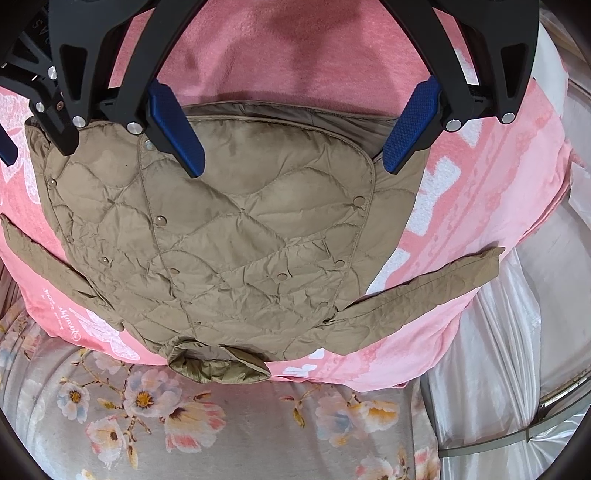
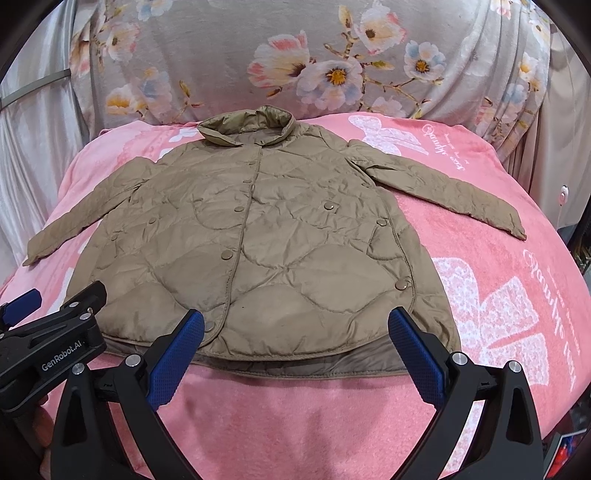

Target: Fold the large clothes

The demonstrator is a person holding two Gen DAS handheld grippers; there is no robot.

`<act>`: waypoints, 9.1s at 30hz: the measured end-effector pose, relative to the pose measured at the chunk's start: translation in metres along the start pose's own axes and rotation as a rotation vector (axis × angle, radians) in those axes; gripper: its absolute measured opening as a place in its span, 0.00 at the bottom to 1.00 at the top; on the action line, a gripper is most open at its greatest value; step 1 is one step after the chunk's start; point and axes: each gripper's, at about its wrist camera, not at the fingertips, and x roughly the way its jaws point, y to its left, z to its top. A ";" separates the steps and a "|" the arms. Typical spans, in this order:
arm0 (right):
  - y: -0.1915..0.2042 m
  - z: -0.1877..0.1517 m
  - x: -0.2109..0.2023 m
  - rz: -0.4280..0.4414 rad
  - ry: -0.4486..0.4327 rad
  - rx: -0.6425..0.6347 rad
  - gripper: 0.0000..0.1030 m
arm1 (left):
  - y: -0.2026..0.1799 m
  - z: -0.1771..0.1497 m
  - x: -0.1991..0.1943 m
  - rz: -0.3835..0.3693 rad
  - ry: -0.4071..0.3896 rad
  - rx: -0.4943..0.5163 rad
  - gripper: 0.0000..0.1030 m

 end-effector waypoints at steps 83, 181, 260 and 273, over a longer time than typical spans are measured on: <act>0.135 0.195 0.236 0.351 0.008 -0.265 0.04 | 0.064 0.079 0.155 0.101 0.110 -0.148 0.92; 0.021 0.167 0.240 0.057 0.032 -0.095 0.39 | 0.048 0.155 0.209 -0.341 0.033 -0.385 0.73; -0.063 0.185 0.278 0.078 0.116 0.085 0.01 | 0.070 0.190 0.300 -0.089 0.174 -0.392 0.12; -0.064 0.224 0.213 0.149 -0.010 0.134 0.10 | 0.045 0.230 0.218 -0.088 0.006 -0.241 0.21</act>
